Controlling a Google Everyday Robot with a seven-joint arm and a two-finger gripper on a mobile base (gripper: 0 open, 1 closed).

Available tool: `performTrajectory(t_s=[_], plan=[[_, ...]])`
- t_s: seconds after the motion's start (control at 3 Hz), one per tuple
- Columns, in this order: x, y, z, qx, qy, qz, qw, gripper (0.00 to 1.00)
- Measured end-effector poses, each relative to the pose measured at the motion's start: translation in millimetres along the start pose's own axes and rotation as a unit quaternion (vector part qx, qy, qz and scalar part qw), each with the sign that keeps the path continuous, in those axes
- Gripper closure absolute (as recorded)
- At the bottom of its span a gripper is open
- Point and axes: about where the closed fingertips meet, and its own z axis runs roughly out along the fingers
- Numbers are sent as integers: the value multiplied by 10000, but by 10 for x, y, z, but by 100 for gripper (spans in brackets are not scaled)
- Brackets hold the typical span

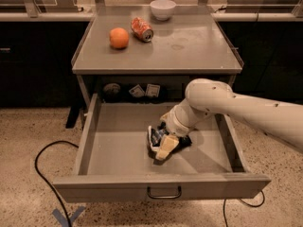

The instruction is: Pick blue chip bag from top drawer and place on counter

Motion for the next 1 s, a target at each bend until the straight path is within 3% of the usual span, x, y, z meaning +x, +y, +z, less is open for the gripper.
performTrajectory(t_s=[0.33,0.67,1.0], plan=[[0,0,0,0,0,0,10000,41],[-43,10,-165,86,-291,187,9994,65],[-295,28,-708,421,-645,182,9969,87]])
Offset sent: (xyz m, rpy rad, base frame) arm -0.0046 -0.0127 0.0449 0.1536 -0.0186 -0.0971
